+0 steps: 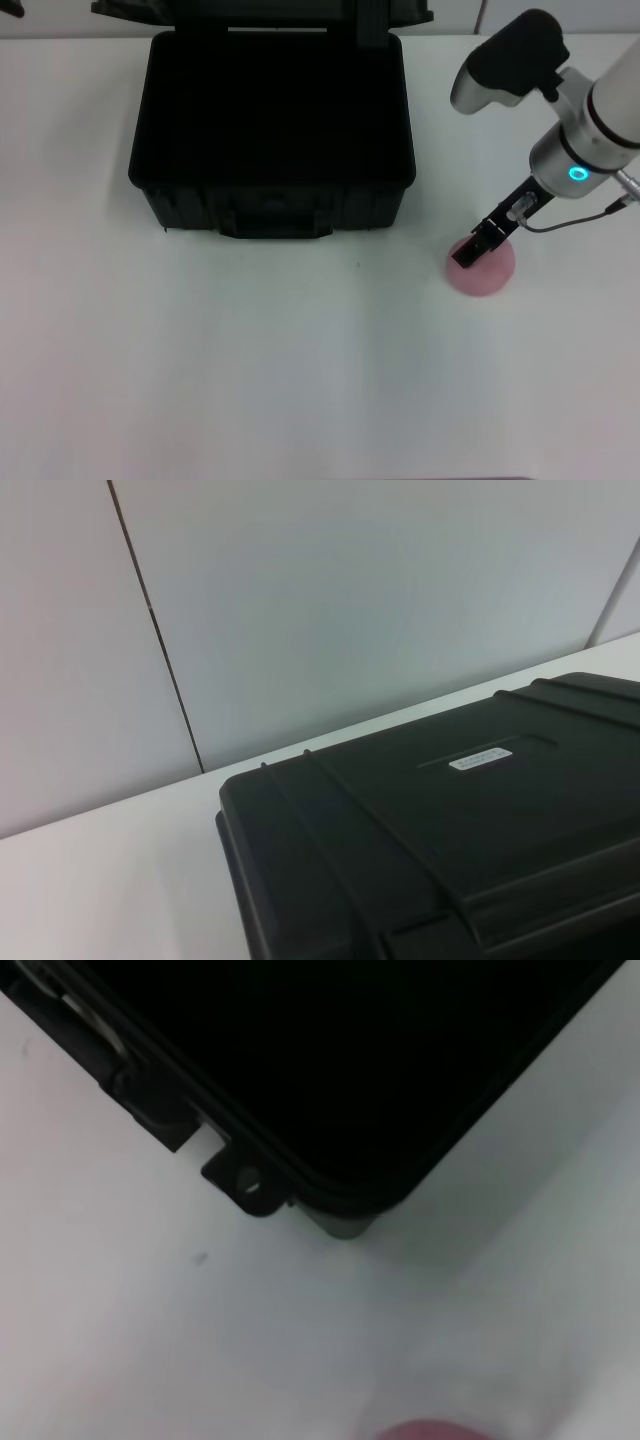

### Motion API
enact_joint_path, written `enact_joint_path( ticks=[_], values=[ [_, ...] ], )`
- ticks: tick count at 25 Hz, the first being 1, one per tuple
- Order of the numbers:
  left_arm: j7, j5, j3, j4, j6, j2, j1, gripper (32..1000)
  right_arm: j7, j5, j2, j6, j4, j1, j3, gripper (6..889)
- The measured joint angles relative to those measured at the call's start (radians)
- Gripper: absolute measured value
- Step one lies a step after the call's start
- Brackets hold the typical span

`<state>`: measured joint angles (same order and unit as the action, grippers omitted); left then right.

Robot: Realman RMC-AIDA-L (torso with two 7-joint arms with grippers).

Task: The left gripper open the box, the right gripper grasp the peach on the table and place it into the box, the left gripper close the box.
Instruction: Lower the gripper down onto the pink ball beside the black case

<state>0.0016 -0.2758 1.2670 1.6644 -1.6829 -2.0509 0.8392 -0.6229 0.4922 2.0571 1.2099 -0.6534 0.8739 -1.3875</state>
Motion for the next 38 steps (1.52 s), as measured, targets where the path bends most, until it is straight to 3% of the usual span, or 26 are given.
enact_joint_path(
  ticks=[17,38],
  values=[
    [0.0,0.001,0.001,0.0,0.001,-0.0015,0.0,406,-0.025,0.039,0.004,-0.038,0.076,0.01,-0.013,822],
    [0.0,0.003,0.004,0.0,0.002,-0.0016,0.001,406,-0.024,0.034,0.002,-0.039,0.092,0.013,-0.013,815]
  ],
)
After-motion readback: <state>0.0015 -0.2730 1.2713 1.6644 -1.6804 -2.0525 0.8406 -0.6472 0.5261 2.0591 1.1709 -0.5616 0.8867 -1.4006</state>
